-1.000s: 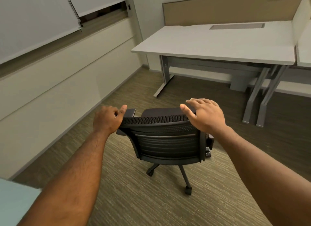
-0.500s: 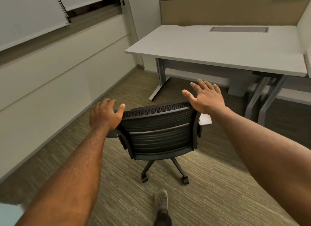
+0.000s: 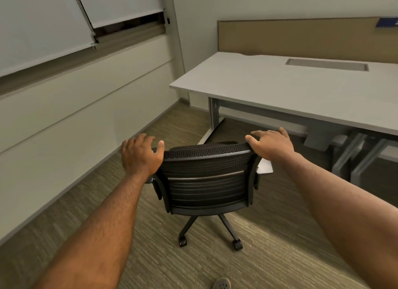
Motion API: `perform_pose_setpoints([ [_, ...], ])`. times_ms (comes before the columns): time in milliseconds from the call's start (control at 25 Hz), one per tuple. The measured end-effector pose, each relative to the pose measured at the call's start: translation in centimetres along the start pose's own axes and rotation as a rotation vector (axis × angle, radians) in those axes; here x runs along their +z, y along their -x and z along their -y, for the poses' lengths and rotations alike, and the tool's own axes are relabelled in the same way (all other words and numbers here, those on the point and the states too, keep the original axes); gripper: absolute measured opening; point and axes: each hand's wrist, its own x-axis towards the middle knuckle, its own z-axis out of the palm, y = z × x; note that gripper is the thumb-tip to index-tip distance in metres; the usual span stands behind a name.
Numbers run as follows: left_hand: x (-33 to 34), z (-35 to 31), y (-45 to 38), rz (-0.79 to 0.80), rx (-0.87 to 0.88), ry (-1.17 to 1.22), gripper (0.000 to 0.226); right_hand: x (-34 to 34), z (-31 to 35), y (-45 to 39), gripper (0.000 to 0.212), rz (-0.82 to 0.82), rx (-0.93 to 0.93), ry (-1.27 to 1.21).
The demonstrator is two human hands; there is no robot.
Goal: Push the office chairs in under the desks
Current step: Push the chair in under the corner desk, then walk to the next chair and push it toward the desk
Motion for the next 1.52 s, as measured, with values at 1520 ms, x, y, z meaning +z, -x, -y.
perform_pose_setpoints([
  [1520,3.7,-38.1,12.8,0.642,1.026,0.323,0.081,2.2,-16.6,27.8,0.073,-0.202,0.746,-0.083],
])
